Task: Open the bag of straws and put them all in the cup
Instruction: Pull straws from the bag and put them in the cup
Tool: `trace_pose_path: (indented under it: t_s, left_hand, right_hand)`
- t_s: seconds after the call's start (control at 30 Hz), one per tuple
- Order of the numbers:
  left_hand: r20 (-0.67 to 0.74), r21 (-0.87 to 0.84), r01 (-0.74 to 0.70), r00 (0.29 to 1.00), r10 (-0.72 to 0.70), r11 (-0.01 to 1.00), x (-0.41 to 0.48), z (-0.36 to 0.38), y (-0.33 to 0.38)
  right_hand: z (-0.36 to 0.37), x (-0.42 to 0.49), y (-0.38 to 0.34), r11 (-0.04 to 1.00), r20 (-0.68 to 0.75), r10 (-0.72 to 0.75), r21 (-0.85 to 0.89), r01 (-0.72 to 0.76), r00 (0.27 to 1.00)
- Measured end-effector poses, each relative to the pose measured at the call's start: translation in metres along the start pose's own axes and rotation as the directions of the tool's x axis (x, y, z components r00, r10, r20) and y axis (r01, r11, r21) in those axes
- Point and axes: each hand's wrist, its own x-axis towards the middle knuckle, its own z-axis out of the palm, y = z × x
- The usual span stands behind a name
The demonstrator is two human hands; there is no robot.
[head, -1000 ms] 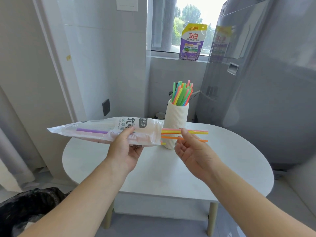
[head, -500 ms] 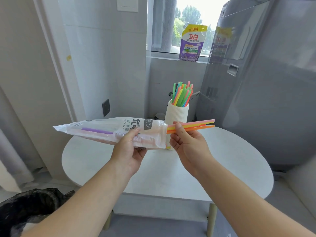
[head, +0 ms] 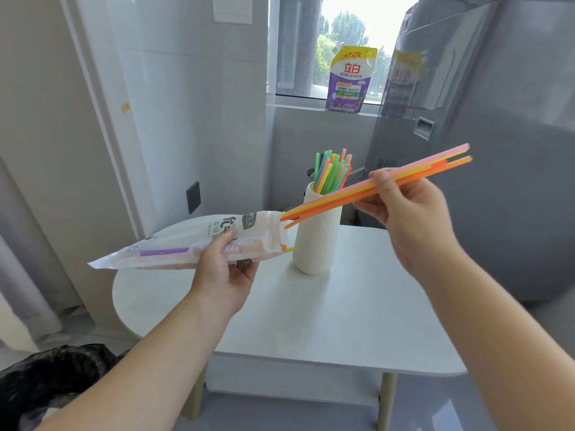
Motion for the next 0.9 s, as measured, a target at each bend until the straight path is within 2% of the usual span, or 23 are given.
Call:
trace_pose_path:
  t_s: [0.23,0.4,0.63,0.9]
  left_hand:
    - [-0.005,-0.031,-0.009,1.000,0.009,0.999,0.003,-0.002,0.001]
    - [0.001,-0.030,-0.006,1.000,0.006,1.000,0.002,-0.002,-0.001]
    - [0.006,-0.028,0.012,1.000,-0.012,1.000,0.001,-0.001,-0.002]
    - [0.032,0.004,0.009,0.999,-0.009,1.000,0.001,-0.002,-0.001]
  right_hand:
    - [-0.015,0.013,-0.041,0.982,-0.074,-0.129,-0.148,0.117,0.989]
    - [-0.018,0.020,-0.061,0.922,-0.094,-0.246,-0.330,0.203,0.965]
    - [-0.008,0.031,-0.073,0.795,-0.022,-0.310,-0.554,0.247,0.950]
    - [0.021,0.040,-0.075,0.712,0.072,-0.304,-0.645,0.276,0.950]
